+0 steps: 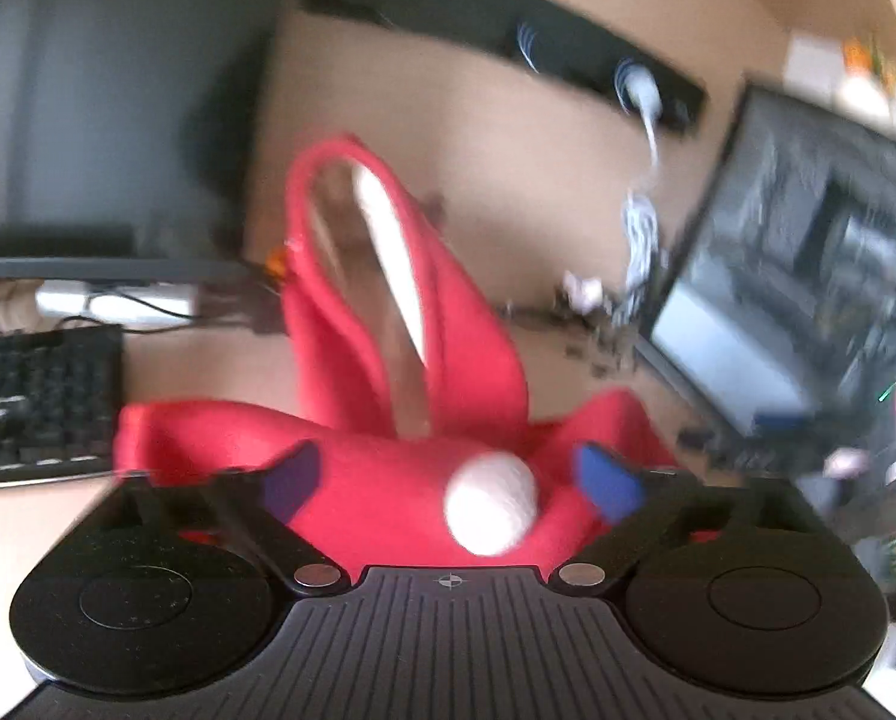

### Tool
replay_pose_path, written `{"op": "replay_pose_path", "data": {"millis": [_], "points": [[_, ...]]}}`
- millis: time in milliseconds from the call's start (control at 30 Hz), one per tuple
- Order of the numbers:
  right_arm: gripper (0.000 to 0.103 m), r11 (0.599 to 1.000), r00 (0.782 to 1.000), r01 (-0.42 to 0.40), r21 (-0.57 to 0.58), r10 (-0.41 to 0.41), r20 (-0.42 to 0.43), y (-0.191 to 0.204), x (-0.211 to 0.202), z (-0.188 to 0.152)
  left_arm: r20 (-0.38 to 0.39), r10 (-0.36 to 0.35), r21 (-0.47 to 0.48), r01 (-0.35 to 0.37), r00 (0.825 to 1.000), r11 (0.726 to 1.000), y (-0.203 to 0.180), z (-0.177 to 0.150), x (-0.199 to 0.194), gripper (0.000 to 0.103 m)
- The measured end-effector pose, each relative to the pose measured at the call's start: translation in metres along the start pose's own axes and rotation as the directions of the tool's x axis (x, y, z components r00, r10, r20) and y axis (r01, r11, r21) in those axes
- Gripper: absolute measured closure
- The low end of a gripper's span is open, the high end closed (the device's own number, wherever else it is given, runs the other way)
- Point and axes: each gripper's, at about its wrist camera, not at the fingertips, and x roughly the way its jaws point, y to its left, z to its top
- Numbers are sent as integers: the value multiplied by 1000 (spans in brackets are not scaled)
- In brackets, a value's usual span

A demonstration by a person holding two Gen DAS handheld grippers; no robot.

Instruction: Fold clothes

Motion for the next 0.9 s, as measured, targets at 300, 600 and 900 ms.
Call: {"op": "replay_pose_path", "data": {"millis": [300, 600, 900], "points": [[0, 996, 995, -56, 73, 62, -72, 6, -30, -35, -72, 126, 252, -104, 989, 962, -37, -34, 72, 54], [0, 996, 999, -51, 79, 53, -14, -7, -42, -36, 209, 106, 333, -172, 972, 927, -56, 11, 9, 63], [0, 957, 945, -273, -95, 286, 162, 38, -48, 15, 90, 119, 214, -136, 989, 967, -18, -4, 33, 12]]}}
